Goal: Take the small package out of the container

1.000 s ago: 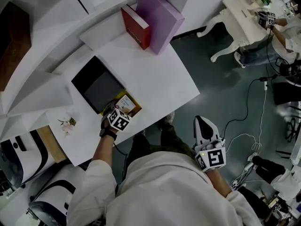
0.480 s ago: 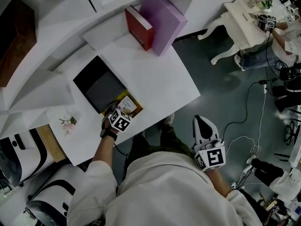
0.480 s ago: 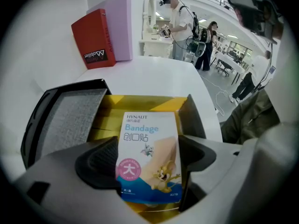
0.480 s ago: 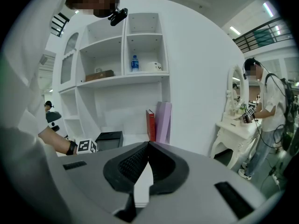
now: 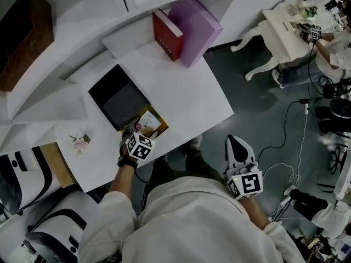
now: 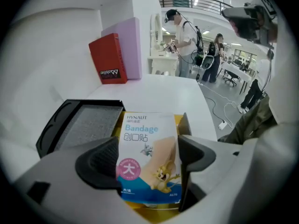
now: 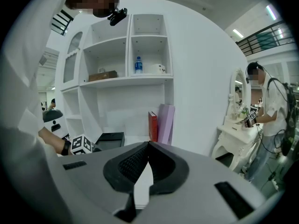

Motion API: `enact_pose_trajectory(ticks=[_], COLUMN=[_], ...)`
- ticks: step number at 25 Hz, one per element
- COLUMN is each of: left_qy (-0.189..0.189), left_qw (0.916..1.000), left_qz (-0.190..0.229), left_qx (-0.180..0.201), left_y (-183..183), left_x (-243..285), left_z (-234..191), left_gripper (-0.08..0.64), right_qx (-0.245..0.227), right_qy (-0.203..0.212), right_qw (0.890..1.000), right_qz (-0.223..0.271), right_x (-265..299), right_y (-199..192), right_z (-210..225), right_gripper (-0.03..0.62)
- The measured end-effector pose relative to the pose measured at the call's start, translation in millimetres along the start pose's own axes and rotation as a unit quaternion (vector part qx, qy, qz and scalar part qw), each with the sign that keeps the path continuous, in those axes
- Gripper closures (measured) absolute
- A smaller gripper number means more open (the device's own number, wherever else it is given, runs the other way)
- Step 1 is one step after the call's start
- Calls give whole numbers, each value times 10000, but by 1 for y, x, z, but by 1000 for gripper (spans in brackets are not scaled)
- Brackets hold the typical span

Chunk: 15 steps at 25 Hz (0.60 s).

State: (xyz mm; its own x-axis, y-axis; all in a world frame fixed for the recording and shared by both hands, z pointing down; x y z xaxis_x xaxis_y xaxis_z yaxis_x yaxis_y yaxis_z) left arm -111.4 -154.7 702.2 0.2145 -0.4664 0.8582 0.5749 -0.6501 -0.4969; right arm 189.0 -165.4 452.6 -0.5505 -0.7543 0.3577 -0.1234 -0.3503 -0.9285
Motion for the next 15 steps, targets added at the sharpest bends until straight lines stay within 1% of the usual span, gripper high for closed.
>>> enact_pose_trajectory(ticks=[5, 9, 12, 15], left_qy=[312, 559, 804, 1069], left_qw=[9983, 9947, 9897, 9823], left_qz=[449, 834, 1157, 1507], left_qx=[-215, -241, -252, -312], left_y=[22, 46, 65, 81], left_x=[-27, -56, -81, -107], left_z=[-7, -14, -21, -27], left_gripper=[160, 160, 160, 160], right_qx=[-75, -86, -126, -174], right_qy=[93, 181, 262, 346], right_qw=[9999, 9997, 9993, 9988], right_qz=[77, 164, 243, 308], right_x=[3, 6, 10, 13], right_y=[6, 13, 18, 23], right_z=[-8, -16, -22, -29], right_gripper=[568, 568, 568, 568])
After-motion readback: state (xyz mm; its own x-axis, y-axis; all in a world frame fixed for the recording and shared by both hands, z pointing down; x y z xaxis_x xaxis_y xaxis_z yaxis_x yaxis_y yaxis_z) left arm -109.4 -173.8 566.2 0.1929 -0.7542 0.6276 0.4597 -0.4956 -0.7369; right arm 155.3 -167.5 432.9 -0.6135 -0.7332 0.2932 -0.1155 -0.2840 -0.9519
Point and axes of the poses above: the fingertips, and each gripper's own axes: x forward along the fingers, z to its right, y out of its top, the point moved 4 cm from there along -x, backward along the fingers, and after that the axes turned 5 degrees about x, right-handed, at the moved point
